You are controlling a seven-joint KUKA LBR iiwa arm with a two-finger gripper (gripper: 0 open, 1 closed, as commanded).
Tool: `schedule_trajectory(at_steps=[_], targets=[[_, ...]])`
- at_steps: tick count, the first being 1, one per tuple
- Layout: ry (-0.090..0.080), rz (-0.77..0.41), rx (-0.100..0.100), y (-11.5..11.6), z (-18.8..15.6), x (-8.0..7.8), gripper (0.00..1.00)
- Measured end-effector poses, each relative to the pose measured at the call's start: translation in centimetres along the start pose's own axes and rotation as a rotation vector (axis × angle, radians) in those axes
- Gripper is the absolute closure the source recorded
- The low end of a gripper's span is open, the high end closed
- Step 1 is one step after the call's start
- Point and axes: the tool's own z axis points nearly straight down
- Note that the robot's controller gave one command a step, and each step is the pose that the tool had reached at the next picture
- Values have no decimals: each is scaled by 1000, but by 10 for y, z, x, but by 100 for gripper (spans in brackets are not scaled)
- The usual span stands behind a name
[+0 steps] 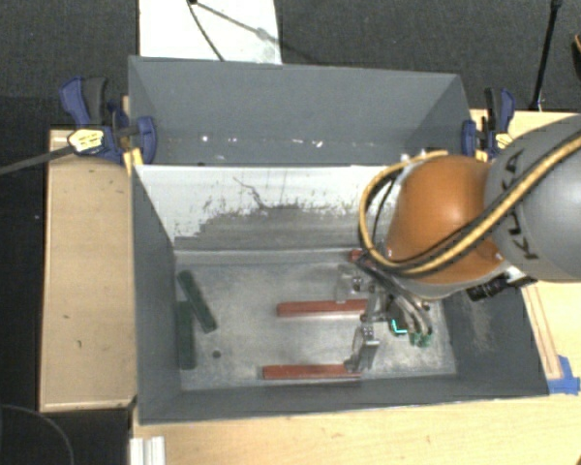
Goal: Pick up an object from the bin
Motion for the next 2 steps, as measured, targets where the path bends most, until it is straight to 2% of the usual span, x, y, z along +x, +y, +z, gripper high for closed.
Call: schedule_trajectory(at_steps=[1,2], targets=[[-7,57,0,-8,87,-72,0],[-10,59,-1,-8,83,-72,100]])
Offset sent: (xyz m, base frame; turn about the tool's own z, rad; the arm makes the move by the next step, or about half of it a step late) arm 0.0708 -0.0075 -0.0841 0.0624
